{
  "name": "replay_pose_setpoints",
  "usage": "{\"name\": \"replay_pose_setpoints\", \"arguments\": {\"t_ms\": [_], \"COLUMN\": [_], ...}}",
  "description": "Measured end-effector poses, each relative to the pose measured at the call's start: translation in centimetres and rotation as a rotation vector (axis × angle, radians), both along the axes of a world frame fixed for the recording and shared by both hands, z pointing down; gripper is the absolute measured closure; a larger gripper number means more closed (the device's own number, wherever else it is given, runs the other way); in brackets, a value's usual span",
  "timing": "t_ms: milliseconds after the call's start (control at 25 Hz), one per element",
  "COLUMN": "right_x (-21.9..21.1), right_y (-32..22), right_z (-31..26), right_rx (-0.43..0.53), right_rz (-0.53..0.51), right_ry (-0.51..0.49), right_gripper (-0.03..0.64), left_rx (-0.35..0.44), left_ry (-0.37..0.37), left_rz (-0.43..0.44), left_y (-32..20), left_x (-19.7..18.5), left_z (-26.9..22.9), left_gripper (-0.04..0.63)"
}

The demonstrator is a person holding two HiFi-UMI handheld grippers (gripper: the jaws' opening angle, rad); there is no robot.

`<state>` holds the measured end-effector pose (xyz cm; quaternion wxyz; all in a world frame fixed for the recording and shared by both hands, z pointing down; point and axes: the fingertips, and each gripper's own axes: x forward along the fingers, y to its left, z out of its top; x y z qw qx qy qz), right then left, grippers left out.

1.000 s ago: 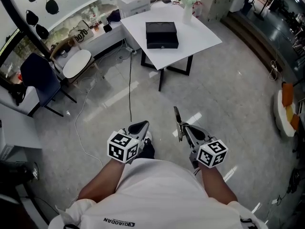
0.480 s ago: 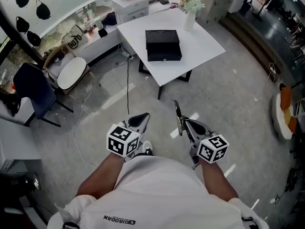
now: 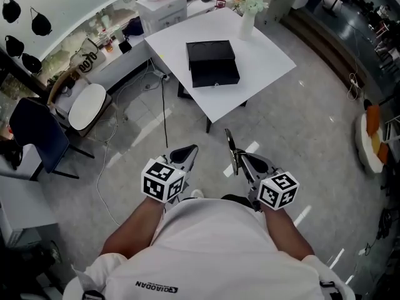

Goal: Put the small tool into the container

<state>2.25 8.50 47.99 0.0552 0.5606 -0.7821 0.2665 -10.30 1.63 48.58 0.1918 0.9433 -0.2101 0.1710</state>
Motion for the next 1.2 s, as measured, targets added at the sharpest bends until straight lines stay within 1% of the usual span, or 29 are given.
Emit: {"name": "replay_pose_setpoints", "arguments": {"t_ms": [200, 360, 680, 880, 1200], "right_x": [0.4, 0.9, 2.9, 5.3, 10.5], "right_y": [-1.8, -3.3, -7.5, -11.5, -20.6], "right_z": [0.1, 0.0, 0.5, 1.1, 0.0], "right_rx": [-0.014, -0.018, -0.010, -0.009, 0.015], "right_rz": [0.012, 0.007, -0.011, -0.032, -0.101], "right_ry": [0.011, 0.014, 0.003, -0.019, -0.013], "right_gripper": [0.606, 0.606, 0.606, 0.606, 0.606], "left_rx": [-0.018, -0.037, -0.043, -0.048, -0.019], "left_ry": [-0.004, -0.010, -0.021, -0.044, -0.061], "left_rz": [0.020, 0.012, -0.015, -0.038, -0.098], "left_y": [-1.4, -2.8, -6.2, -9.5, -17.7], "left_x": [0.1, 0.3, 2.0, 4.2, 9.3], "left_z": [0.6, 1.2, 2.0, 2.5, 0.9], "left_gripper": [0.586, 0.586, 0.588, 0.586, 0.586]}}
